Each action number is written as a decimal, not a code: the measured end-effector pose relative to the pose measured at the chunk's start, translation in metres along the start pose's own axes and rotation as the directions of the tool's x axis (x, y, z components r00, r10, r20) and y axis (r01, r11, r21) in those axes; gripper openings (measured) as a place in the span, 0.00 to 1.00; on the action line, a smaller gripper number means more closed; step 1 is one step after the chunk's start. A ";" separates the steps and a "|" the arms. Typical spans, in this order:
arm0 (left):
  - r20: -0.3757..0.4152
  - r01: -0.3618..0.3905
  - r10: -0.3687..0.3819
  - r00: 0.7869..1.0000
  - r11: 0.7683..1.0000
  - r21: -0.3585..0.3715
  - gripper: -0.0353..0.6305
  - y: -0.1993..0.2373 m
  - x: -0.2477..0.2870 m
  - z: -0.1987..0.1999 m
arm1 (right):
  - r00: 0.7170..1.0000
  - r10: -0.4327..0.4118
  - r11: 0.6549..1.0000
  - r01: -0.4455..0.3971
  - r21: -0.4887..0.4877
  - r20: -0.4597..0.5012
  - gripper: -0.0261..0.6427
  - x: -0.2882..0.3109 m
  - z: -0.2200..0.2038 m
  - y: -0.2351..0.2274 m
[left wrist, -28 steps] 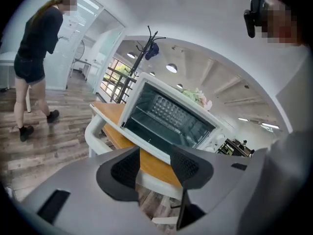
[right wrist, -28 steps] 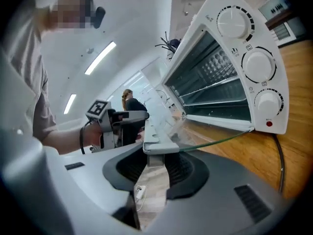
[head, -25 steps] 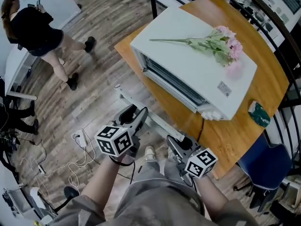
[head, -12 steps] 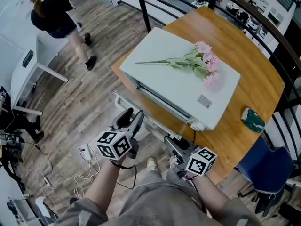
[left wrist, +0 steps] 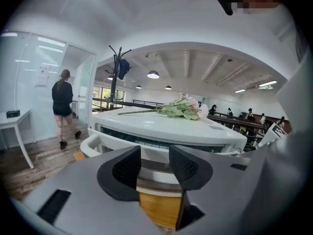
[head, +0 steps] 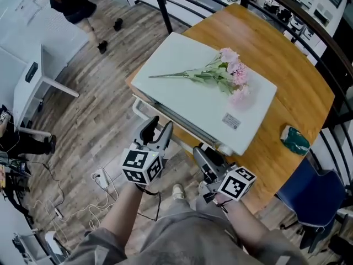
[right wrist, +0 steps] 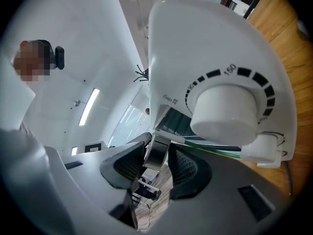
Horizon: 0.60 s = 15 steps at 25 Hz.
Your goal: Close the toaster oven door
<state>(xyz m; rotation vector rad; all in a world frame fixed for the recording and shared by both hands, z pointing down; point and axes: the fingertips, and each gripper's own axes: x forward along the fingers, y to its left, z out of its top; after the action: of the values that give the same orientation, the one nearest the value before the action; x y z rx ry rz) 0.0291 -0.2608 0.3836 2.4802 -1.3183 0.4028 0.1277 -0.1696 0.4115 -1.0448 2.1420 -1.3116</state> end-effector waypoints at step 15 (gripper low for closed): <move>0.024 0.035 -0.033 0.999 0.997 -0.074 0.25 -0.011 0.021 0.013 | 0.977 -0.211 0.966 0.208 -0.156 -0.002 0.28 -0.016 0.003 -0.006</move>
<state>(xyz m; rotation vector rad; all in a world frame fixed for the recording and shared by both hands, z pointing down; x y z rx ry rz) 0.0511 -0.2755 0.3779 2.4493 -1.2739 0.3126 0.1419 -0.1608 0.4146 -1.3598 2.2260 -1.2653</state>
